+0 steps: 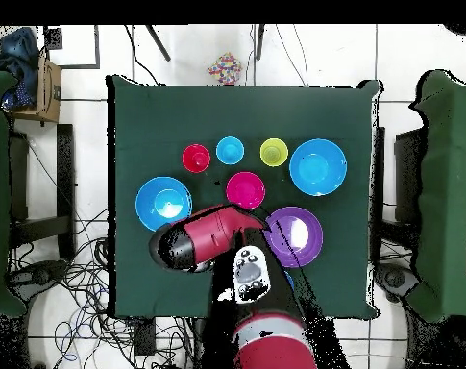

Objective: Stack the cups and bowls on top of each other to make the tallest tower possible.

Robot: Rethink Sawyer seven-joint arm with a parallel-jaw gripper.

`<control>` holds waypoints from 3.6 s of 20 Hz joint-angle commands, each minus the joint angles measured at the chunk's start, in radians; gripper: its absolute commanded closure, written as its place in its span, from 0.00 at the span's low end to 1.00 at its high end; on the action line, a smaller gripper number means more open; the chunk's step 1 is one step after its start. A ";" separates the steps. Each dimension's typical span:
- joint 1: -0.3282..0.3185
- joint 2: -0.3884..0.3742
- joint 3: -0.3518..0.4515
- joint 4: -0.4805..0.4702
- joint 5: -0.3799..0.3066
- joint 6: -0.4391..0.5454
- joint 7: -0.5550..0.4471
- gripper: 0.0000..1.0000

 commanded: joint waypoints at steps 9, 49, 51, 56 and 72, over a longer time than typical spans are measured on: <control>-0.050 0.110 0.230 -0.071 -0.231 0.030 -0.385 0.00; 0.026 0.011 0.120 0.166 0.198 -0.097 0.019 0.00; 0.029 0.031 0.109 0.171 0.201 -0.133 0.034 0.00; 0.062 0.002 0.067 0.175 0.220 -0.104 0.058 0.00; 0.142 -0.040 -0.049 0.213 0.255 -0.144 0.108 0.00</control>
